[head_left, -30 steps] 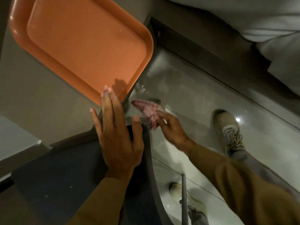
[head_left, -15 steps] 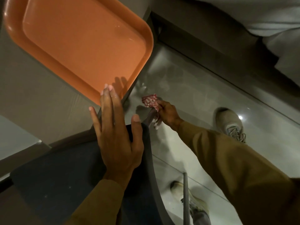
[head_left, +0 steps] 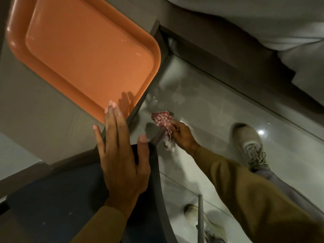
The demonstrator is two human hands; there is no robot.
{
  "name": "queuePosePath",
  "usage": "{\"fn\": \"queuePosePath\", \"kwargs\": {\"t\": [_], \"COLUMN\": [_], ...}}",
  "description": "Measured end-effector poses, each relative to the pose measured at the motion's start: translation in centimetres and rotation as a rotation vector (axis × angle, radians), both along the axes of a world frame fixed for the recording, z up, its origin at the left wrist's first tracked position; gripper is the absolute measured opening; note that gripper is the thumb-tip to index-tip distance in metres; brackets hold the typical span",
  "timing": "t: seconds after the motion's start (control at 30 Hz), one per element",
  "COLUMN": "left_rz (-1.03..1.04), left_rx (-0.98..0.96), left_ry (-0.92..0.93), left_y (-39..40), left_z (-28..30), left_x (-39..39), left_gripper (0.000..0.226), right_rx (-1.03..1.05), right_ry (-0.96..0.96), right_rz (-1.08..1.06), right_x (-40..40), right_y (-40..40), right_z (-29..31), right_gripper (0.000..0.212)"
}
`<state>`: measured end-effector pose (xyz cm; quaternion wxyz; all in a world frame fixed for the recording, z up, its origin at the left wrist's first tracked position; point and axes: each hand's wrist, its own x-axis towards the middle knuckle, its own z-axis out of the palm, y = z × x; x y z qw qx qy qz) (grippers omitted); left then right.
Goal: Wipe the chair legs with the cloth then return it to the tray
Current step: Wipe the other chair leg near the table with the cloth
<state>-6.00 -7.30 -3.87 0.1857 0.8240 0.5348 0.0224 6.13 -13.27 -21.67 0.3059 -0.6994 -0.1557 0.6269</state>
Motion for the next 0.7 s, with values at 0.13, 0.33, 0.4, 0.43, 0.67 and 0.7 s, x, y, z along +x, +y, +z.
{"fn": "queuePosePath", "kwargs": {"t": [0.13,0.33,0.4,0.43,0.67,0.7], "left_rz": [0.0,0.003,0.004,0.005,0.021,0.02], "left_rx": [0.004,0.001,0.001,0.001,0.004,0.011], "left_ry": [-0.025,-0.003,0.013,0.013,-0.012,-0.022], "left_y": [0.0,-0.1,0.0,0.0,-0.1,-0.2], "left_z": [-0.2,0.0,0.0,0.1,0.0,-0.1], "left_x": [-0.2,0.1,0.0,-0.1,0.1,-0.1], "left_gripper": [0.076,0.079,0.079,0.08,0.079,0.077], "right_rx": [-0.108,0.221,0.298,0.294,-0.117,-0.166], "right_ry": [0.079,0.213,0.269,0.255,0.126,0.125], "right_rz": [-0.176,-0.225,-0.25,-0.266,-0.334,-0.379], "right_x": [0.0,-1.4,-2.4,-2.9,-1.1,-1.0], "right_y": [1.6,-2.6,-3.3,-3.4,0.4,1.4], "right_z": [-1.7,9.3,11.3,11.1,0.8,-0.2], "right_gripper": [0.035,0.031,0.034,0.034,0.033,0.033]}}
